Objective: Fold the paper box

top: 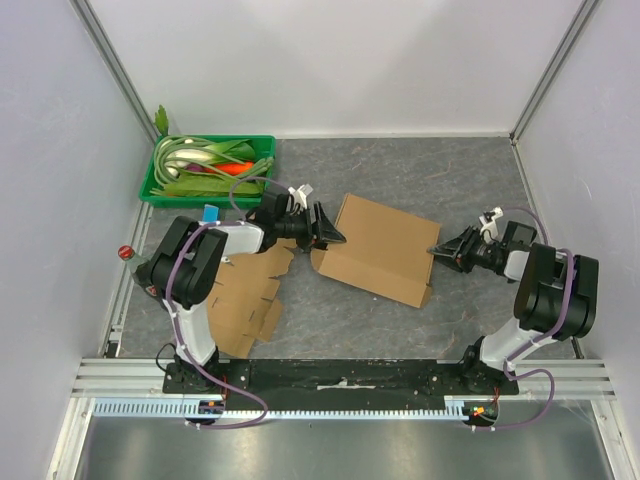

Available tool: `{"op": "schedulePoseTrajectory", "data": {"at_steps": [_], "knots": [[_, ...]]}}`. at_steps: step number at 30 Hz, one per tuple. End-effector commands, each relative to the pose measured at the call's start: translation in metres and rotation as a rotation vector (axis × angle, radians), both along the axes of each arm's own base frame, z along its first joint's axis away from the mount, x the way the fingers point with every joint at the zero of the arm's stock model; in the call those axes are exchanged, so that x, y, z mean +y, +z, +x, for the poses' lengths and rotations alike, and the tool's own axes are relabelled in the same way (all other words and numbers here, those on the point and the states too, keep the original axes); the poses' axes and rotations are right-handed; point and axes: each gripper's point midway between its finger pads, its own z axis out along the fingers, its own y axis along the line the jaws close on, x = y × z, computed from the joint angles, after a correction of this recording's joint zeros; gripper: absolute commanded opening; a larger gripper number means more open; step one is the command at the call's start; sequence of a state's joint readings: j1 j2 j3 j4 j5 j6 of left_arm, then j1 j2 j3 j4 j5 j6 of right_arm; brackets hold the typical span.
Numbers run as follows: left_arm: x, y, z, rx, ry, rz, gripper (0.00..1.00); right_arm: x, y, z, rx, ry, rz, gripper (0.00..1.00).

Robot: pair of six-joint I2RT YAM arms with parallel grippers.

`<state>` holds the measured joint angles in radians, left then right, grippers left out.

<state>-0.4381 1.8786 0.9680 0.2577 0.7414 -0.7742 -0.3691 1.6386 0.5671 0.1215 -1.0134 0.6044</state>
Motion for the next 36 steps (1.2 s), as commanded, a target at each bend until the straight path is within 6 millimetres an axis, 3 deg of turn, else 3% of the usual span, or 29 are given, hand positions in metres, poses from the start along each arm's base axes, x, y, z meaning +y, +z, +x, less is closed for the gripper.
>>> {"op": "schedulePoseTrajectory", "data": {"at_steps": [1,4,5,7,8,9,10,11,13,14,15,16,17,18,19,21,22,24,28,36], "knots": [[-0.022,0.039,-0.010,0.055,-0.096,-0.193,0.71,-0.011,-0.053,-0.014,0.153,-0.028,-0.234,0.29],[-0.021,0.043,-0.019,0.120,-0.086,-0.236,0.59,-0.006,-0.038,-0.008,0.133,-0.034,-0.262,0.38],[-0.021,0.047,-0.021,0.125,-0.085,-0.255,0.55,-0.006,-0.022,0.000,0.084,-0.038,-0.293,0.45],[-0.017,0.053,-0.025,0.157,-0.062,-0.273,0.48,-0.008,-0.011,-0.003,0.091,-0.056,-0.368,0.57],[-0.014,0.055,-0.026,0.162,-0.055,-0.274,0.47,-0.003,0.015,0.004,0.016,-0.047,-0.431,0.68],[-0.009,0.055,-0.027,0.187,-0.040,-0.265,0.47,-0.002,0.028,0.005,-0.016,-0.033,-0.489,0.74],[-0.006,0.064,-0.029,0.180,-0.033,-0.267,0.48,0.000,0.035,-0.008,-0.007,0.018,-0.568,0.78],[-0.003,0.067,-0.028,0.183,-0.025,-0.262,0.48,-0.005,0.075,0.007,-0.114,-0.011,-0.739,0.85],[0.005,0.070,-0.027,0.216,0.014,-0.235,0.48,0.000,0.111,0.001,-0.194,0.041,-0.890,0.92],[0.007,0.071,-0.027,0.224,0.021,-0.230,0.49,0.023,0.156,0.007,-0.338,0.068,-0.961,0.98],[0.008,0.077,-0.030,0.264,0.023,-0.221,0.50,0.077,0.195,-0.007,-0.554,0.248,-1.064,0.98],[0.008,0.079,-0.034,0.285,0.009,-0.223,0.50,0.094,0.202,-0.012,-0.633,0.301,-1.118,0.98],[0.008,0.082,-0.033,0.296,0.011,-0.221,0.50,0.114,0.208,-0.021,-0.717,0.370,-1.171,0.98],[0.010,0.078,-0.039,0.348,0.016,-0.194,0.50,0.162,0.213,-0.052,-0.881,0.546,-1.208,0.98],[0.012,0.077,-0.040,0.357,0.022,-0.177,0.50,0.163,0.219,-0.056,-0.921,0.522,-1.337,0.98],[0.017,0.071,-0.047,0.399,0.032,-0.127,0.51,0.204,0.228,-0.083,-1.047,0.616,-1.381,0.98],[0.018,0.072,-0.047,0.398,0.039,-0.118,0.51,0.209,0.230,-0.086,-1.059,0.631,-1.406,0.98],[0.019,0.076,-0.050,0.412,0.047,-0.120,0.51,0.230,0.222,-0.098,-1.106,0.705,-1.454,0.98],[0.028,0.083,-0.059,0.481,0.083,-0.102,0.51,0.235,0.190,-0.114,-1.143,0.800,-1.617,0.98],[0.038,0.099,-0.083,0.608,0.050,-0.113,0.51,0.231,0.178,-0.121,-1.191,0.836,-1.651,0.98]]}}
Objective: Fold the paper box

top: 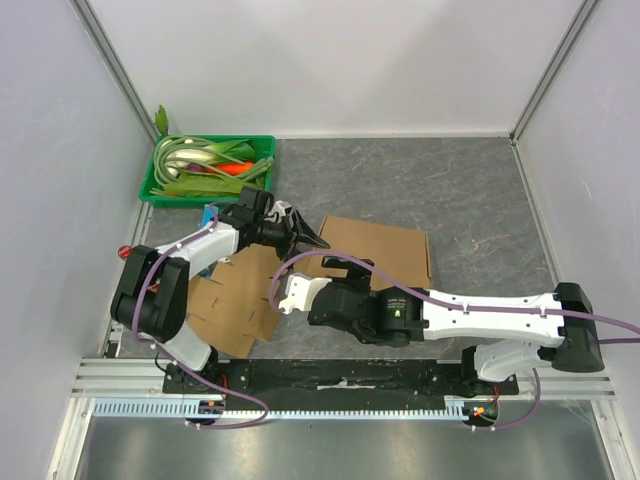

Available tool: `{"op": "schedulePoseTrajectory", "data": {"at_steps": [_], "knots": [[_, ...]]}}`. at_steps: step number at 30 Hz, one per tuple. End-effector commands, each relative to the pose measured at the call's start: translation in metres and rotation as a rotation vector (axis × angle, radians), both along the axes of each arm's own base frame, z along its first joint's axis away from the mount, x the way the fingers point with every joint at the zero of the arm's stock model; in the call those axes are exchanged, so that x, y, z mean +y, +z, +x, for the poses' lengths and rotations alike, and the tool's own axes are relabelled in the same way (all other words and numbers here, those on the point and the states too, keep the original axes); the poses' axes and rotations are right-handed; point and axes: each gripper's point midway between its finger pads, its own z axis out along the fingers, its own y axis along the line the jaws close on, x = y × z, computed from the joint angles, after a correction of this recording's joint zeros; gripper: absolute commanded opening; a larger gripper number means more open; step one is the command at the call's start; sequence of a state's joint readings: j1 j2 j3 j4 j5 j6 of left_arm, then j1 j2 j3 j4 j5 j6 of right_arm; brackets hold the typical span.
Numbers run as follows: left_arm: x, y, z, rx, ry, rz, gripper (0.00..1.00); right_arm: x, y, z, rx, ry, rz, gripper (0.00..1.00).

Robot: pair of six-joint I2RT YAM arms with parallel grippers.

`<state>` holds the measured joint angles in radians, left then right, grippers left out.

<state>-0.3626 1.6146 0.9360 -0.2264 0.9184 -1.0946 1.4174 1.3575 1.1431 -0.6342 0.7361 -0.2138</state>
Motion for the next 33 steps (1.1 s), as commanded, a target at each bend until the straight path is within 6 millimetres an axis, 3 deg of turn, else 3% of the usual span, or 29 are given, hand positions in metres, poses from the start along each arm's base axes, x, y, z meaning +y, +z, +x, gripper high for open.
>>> {"op": "schedulePoseTrajectory", "data": {"at_steps": [1,8,12,15,19,23,26,30,33], "knots": [[0.003,0.034,-0.016,0.045,-0.035,-0.061,0.51,-0.006,0.016,0.008,-0.073,-0.014,-0.004,0.98],[0.007,0.038,-0.024,0.080,-0.032,-0.088,0.51,0.004,-0.021,0.004,0.006,0.029,-0.028,0.98],[0.008,0.041,-0.026,0.074,-0.035,-0.094,0.51,-0.020,-0.028,0.035,-0.044,-0.077,-0.056,0.97],[0.009,0.040,-0.029,0.079,-0.040,-0.096,0.51,-0.030,-0.023,0.048,-0.118,-0.123,-0.089,0.97],[0.009,0.040,-0.032,0.086,-0.046,-0.103,0.51,-0.028,-0.023,0.052,-0.139,-0.109,-0.106,0.92],[0.009,0.045,-0.030,0.062,-0.045,-0.114,0.55,-0.026,-0.022,0.055,-0.156,-0.109,-0.117,0.80],[0.009,0.048,-0.029,0.028,-0.058,-0.120,0.63,-0.028,-0.011,0.055,-0.171,-0.121,-0.089,0.74],[0.023,0.058,-0.014,-0.147,-0.055,-0.068,0.75,-0.031,0.004,0.053,-0.118,-0.119,-0.002,0.71],[0.040,0.068,0.005,-0.374,-0.026,0.008,0.79,-0.037,0.005,0.053,-0.024,-0.105,0.029,0.70]]}}
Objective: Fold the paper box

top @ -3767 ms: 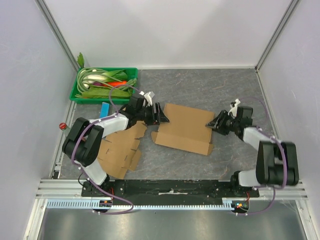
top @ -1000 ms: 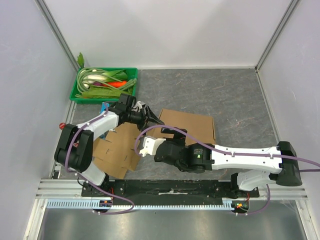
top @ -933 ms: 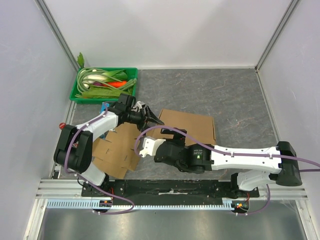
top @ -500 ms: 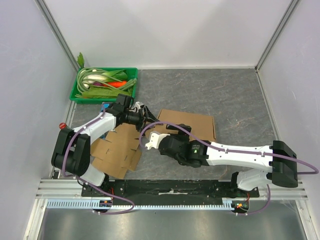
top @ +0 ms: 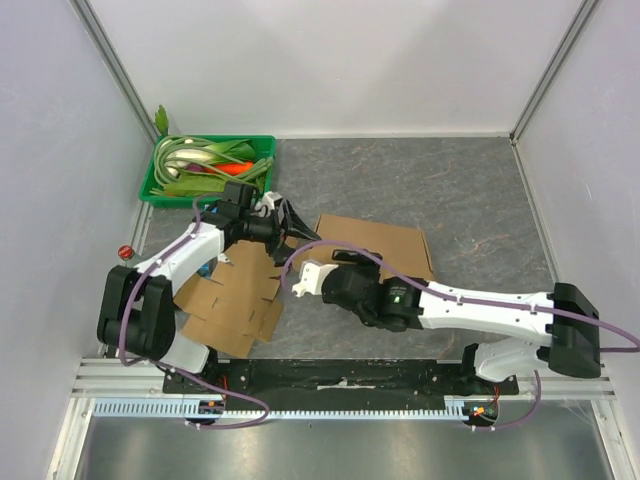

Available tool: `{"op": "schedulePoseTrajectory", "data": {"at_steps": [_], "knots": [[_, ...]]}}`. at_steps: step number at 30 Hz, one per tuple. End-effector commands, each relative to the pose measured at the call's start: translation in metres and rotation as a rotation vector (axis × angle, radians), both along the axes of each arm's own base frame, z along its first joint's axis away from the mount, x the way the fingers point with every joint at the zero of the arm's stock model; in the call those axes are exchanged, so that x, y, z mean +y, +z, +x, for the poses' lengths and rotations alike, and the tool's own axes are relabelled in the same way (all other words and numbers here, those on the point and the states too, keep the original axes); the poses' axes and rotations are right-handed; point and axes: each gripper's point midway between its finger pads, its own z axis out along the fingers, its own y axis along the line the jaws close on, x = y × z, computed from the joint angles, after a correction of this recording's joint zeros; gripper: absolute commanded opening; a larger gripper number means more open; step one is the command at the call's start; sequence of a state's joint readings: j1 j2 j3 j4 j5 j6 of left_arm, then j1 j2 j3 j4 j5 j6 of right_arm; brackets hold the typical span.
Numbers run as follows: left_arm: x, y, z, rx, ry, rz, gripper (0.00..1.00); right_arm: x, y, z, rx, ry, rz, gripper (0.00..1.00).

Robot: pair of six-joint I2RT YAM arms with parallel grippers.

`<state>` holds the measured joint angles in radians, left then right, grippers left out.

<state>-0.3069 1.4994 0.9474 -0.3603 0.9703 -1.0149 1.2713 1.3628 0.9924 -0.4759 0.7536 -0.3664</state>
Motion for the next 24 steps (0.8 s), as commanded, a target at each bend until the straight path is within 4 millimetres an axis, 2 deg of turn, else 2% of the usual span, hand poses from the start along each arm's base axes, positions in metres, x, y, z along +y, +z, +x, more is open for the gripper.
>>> {"op": "schedulePoseTrajectory", "data": {"at_steps": [1,3,4,5,6,7,8,9,10,11,12,13,14,17,18,20,23,24], "knots": [[0.028,0.041,0.025,-0.444,0.021,0.104,0.80,-0.006,0.036,0.007,0.062,-0.030,0.167,0.70],[0.042,0.045,0.033,-0.549,0.079,0.192,0.83,-0.014,0.034,0.011,0.138,-0.037,0.193,0.68],[0.062,0.051,0.041,-0.646,0.189,0.310,0.83,-0.019,0.031,0.010,0.173,-0.036,0.193,0.68],[0.071,0.054,0.043,-0.694,0.255,0.351,0.83,-0.017,0.032,0.011,0.231,-0.019,0.226,0.68],[0.079,0.056,0.044,-0.747,0.310,0.368,0.82,-0.019,0.031,0.012,0.262,-0.018,0.230,0.68],[0.085,0.066,0.042,-0.888,0.373,0.342,0.82,-0.027,0.026,0.012,0.305,-0.030,0.210,0.68],[0.086,0.067,0.039,-0.940,0.374,0.325,0.79,-0.033,0.027,0.022,0.339,-0.060,0.222,0.68],[0.080,0.072,0.032,-1.006,0.355,0.295,0.74,-0.031,0.023,0.018,0.412,-0.037,0.237,0.68],[0.075,0.072,0.028,-1.107,0.315,0.278,0.72,-0.036,0.017,0.017,0.463,-0.045,0.228,0.67],[0.070,0.081,0.021,-1.193,0.291,0.257,0.71,-0.041,0.015,0.025,0.485,-0.067,0.241,0.68],[0.056,0.075,0.010,-1.293,0.192,0.256,0.70,-0.034,0.015,0.019,0.537,-0.026,0.275,0.69],[0.050,0.078,0.006,-1.360,0.154,0.262,0.70,-0.032,0.010,0.018,0.581,-0.021,0.286,0.69],[0.044,0.084,0.001,-1.430,0.124,0.268,0.70,-0.034,0.013,0.024,0.603,-0.039,0.312,0.68],[0.025,0.102,-0.011,-1.671,0.031,0.304,0.70,-0.029,0.005,0.021,0.672,-0.030,0.307,0.67],[0.018,0.099,-0.012,-1.744,-0.031,0.324,0.74,-0.028,0.003,0.020,0.686,-0.030,0.307,0.67],[0.013,0.097,-0.008,-1.781,-0.085,0.339,0.74,-0.025,-0.001,0.017,0.721,-0.026,0.315,0.66],[-0.001,0.087,-0.004,-1.823,-0.199,0.327,0.71,-0.027,-0.006,0.019,0.723,-0.044,0.306,0.65],[0.000,0.086,0.003,-1.846,-0.206,0.364,0.67,-0.027,-0.006,0.020,0.724,-0.046,0.308,0.65]]}}
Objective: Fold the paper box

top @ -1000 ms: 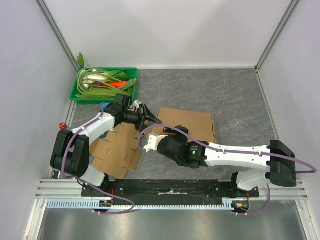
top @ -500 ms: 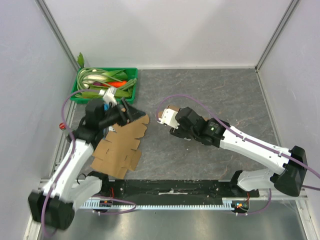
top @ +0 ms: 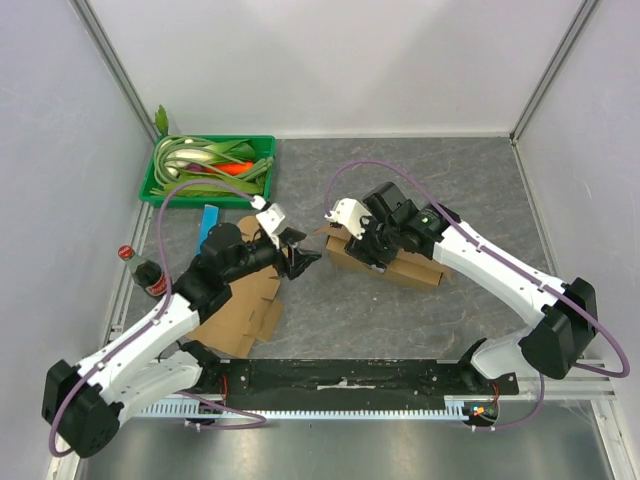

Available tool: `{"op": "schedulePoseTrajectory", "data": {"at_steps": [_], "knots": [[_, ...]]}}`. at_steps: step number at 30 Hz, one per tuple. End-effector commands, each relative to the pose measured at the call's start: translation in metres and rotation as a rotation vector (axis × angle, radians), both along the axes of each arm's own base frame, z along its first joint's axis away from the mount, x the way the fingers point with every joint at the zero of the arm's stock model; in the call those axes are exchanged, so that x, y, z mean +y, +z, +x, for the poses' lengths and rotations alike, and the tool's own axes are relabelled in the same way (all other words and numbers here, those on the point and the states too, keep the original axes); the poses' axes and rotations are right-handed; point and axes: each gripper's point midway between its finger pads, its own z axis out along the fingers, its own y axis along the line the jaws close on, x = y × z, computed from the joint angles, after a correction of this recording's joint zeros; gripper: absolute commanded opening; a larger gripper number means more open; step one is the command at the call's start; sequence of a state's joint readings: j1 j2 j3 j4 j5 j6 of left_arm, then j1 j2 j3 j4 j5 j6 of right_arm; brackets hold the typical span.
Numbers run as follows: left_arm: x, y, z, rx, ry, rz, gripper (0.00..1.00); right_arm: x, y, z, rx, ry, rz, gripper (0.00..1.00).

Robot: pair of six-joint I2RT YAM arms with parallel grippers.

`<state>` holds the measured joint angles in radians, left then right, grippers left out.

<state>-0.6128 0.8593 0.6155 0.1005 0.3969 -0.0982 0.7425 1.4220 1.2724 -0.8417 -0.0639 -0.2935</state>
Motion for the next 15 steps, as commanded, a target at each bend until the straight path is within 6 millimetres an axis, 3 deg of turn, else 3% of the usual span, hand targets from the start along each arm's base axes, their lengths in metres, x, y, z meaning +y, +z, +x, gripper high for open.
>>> {"op": "schedulePoseTrajectory", "data": {"at_steps": [1,4,8,15], "knots": [[-0.005,0.009,0.035,-0.239,-0.001,0.141,0.63,0.010,-0.001,-0.011,0.082,0.019,0.045,0.64],[-0.004,-0.003,0.051,-0.237,0.038,0.190,0.62,0.008,-0.002,-0.010,0.078,0.012,0.045,0.64],[-0.014,-0.004,0.058,-0.231,0.018,0.188,0.69,0.006,-0.005,-0.009,0.071,0.001,0.037,0.64],[-0.017,0.001,0.074,-0.260,0.036,0.216,0.61,0.003,-0.002,-0.007,0.051,-0.010,0.030,0.63]]}}
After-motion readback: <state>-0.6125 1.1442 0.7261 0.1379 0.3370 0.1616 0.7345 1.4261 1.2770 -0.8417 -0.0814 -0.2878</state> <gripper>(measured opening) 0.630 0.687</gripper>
